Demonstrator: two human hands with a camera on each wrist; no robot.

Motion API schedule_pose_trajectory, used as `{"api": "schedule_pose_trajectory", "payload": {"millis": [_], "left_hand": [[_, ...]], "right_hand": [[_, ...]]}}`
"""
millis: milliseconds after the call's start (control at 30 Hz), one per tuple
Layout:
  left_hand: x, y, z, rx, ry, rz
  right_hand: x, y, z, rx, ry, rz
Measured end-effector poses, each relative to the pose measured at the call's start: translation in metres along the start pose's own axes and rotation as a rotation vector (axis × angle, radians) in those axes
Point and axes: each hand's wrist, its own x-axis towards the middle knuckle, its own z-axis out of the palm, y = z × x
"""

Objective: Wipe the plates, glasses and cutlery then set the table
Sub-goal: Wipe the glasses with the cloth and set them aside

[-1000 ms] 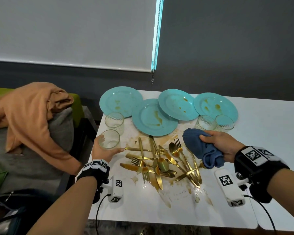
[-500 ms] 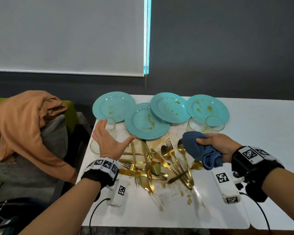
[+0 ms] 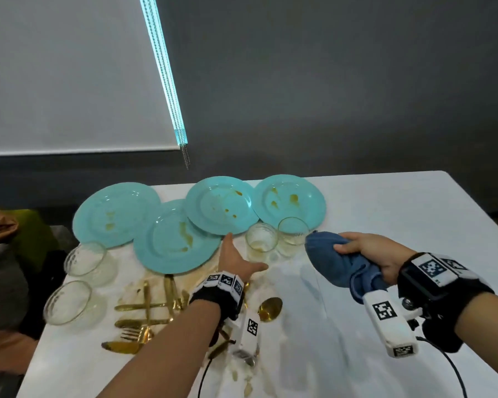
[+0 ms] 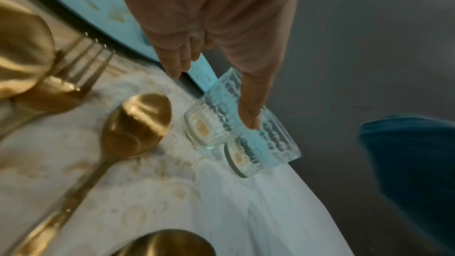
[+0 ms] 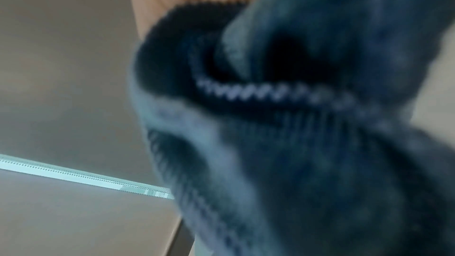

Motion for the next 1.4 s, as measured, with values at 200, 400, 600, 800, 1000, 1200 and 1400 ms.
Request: {"api": "schedule_pose_trajectory", "payload": {"millis": [200, 400, 600, 800, 1000, 1200, 1400], "left_hand": [[0.019, 0.0, 0.033, 0.009, 0.049, -0.012], [0.025, 0.002, 0.046, -0.019, 0.113, -0.055], [0.022, 0.003, 0.044, -0.081, 0.179, 0.0], [0.0, 0.004, 0.026, -0.028, 0.188, 0.218], [-0.048, 0.028, 0.002, -0.005, -0.027, 0.459], [-0.095, 0.044, -0.03, -0.028, -0.24, 0.515], [-0.133, 0.054, -0.051, 0.328, -0.39, 0.733]], "right_hand": [[0.026, -0.003, -0.024, 0.046, -0.036, 0.023], [0.038, -0.013, -0.025, 0.049, -0.093, 0.032], [0.035, -0.017, -0.026, 0.075, -0.141, 0.02], [0.012, -0.017, -0.018, 0.031, -0.101, -0.133], [-0.032, -0.012, 0.028, -0.279, 0.078, -0.534], [-0.081, 0.017, 0.097, -1.075, 0.236, -0.834], [-0.106, 0.037, 0.119, -1.455, -0.017, -0.532]]}}
